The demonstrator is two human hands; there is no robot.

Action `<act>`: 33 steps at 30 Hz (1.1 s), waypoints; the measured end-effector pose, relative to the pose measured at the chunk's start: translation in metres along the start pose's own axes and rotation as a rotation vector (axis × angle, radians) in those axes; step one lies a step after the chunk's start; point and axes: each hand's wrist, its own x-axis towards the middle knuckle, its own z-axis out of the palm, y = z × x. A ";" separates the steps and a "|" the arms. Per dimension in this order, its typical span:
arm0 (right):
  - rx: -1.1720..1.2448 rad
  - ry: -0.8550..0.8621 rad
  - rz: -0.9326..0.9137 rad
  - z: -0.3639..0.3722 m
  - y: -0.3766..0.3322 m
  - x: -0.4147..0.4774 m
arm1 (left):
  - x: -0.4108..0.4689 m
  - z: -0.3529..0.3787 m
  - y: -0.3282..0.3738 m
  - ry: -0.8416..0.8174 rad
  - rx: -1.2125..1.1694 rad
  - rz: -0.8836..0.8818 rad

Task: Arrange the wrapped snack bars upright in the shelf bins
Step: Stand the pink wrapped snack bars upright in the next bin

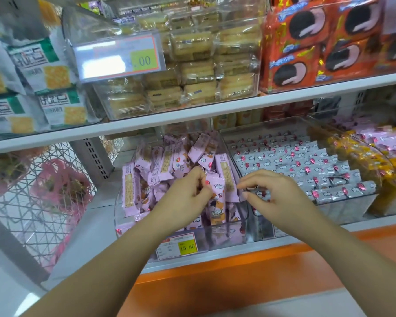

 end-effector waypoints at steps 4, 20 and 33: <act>-0.042 -0.029 -0.034 0.002 -0.002 -0.001 | -0.002 -0.001 0.002 0.031 0.063 -0.016; -0.551 -0.898 -0.135 0.020 -0.056 0.028 | -0.074 -0.047 -0.022 0.565 -0.581 -0.024; -0.637 -1.274 0.240 0.058 -0.049 0.061 | -0.077 -0.053 -0.047 0.580 -0.626 -0.040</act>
